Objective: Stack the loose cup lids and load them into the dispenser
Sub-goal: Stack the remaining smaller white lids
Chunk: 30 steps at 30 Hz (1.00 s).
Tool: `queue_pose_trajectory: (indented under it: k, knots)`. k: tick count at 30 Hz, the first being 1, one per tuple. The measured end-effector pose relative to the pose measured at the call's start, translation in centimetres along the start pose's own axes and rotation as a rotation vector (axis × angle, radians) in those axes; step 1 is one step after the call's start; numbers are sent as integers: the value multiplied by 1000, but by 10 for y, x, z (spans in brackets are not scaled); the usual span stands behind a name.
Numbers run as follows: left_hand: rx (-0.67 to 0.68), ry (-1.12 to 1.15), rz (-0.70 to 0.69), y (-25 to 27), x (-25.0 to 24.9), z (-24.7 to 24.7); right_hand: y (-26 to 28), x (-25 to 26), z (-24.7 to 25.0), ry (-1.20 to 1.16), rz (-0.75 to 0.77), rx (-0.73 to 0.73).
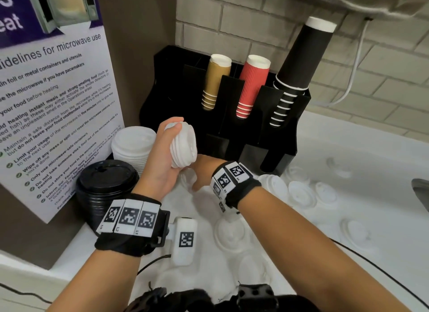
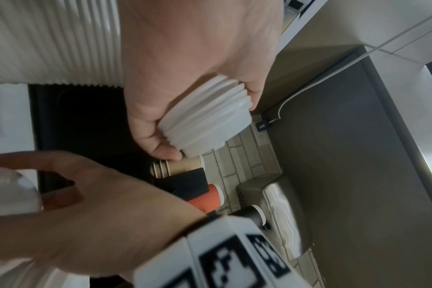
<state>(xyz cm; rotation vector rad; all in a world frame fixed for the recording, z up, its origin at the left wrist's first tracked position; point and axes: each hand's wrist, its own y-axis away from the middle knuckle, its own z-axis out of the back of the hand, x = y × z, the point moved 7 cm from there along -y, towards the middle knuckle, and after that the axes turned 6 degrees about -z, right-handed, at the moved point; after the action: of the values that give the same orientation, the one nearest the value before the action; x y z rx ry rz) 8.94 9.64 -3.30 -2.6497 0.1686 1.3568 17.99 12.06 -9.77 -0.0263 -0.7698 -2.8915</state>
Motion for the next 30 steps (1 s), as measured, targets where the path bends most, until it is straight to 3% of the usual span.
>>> queue_pose_trajectory:
  k: [5,9,12,14,21,30]
  knots:
    - [57,-9,-38,1,-1,-2,32,-24,27,-333,26,-211]
    - [83,-16,-42,1,3,-7,73,-52,36,-785,23,-373]
    - [68,-48,-56,2,9,-11,100,-55,30,-1230,78,-415]
    - [72,-79,-57,3,14,-14,109,-50,27,-1376,130,-413]
    - [231,-175,18,10,28,-22,116,-40,33,-1335,134,-449]
    - [165,-104,32,11,27,-17,115,-27,37,-1301,170,-474]
